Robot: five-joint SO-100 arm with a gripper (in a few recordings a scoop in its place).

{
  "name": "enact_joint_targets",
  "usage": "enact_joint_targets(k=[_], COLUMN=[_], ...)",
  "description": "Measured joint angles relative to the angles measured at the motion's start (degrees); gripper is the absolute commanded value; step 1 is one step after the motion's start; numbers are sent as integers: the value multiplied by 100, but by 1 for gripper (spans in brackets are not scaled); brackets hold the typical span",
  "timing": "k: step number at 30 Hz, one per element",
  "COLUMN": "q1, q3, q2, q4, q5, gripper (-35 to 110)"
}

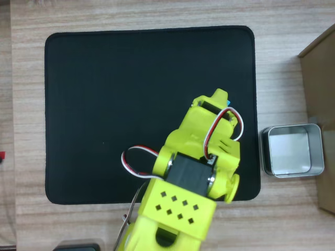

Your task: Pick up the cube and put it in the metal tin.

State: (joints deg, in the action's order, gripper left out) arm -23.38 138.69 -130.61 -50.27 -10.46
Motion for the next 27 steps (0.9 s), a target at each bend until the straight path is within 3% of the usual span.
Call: enact_joint_targets(k=[20, 27], q1=[-378, -220], q3=[-1116, -1072], q2=[2742, 2856], q4=[457, 879], q5=[334, 334], gripper=[29, 20])
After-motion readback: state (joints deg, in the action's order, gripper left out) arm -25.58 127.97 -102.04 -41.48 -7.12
